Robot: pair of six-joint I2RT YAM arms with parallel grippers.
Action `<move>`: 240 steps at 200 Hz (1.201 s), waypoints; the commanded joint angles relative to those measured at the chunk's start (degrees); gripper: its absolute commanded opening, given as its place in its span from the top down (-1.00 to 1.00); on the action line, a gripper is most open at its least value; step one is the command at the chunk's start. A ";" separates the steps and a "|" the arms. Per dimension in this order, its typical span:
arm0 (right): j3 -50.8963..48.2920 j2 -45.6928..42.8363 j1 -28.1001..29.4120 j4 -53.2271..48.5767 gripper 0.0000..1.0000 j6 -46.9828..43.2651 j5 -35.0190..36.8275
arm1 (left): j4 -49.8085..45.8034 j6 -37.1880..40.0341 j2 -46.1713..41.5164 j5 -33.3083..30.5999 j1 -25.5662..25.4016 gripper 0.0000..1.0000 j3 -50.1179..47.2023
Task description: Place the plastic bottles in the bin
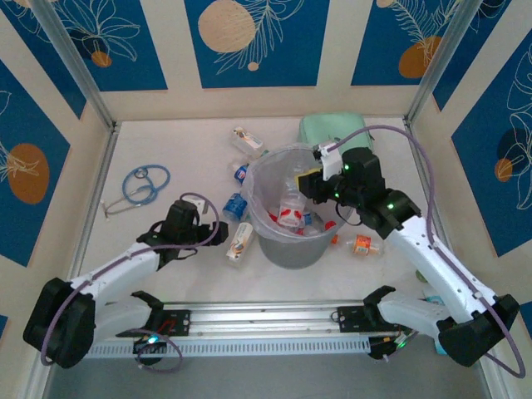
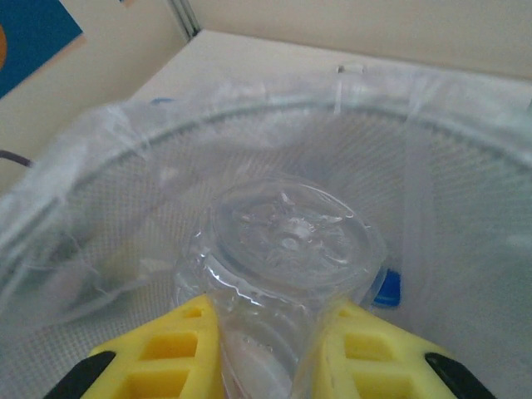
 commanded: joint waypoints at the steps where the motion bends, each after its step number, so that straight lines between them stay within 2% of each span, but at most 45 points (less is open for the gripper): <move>1: -2.88 -0.53 1.15 7.06 0.73 0.54 -0.15 | 2.11 -0.84 1.60 0.75 0.21 -0.75 -0.45; 56: -10.83 0.78 2.14 12.83 0.75 3.49 0.25 | 4.71 -1.53 4.41 0.85 0.21 -0.70 -1.38; 122: -12.35 2.82 3.60 11.30 0.64 5.44 1.41 | 6.92 -1.93 6.87 1.08 0.21 -0.66 -2.14; 162: -8.00 -0.44 3.73 6.05 0.23 3.11 3.44 | 8.07 -1.88 7.71 1.02 0.21 -0.66 -2.71; 185: -5.33 -2.45 3.73 3.78 -0.22 1.79 4.14 | 8.56 -1.95 8.02 0.59 0.21 -0.66 -3.25; 195: -3.77 -2.90 3.73 2.42 -0.35 1.17 4.29 | 8.49 -1.89 7.97 0.42 0.21 -0.66 -3.38; 211: -1.15 -3.33 3.66 0.28 -0.45 0.09 4.96 | 8.60 -1.88 7.62 0.14 0.21 -0.64 -3.69; 240: 3.36 -3.74 3.23 -2.42 -0.45 -0.93 5.79 | 6.08 -1.71 6.47 -1.23 0.21 -0.61 -3.16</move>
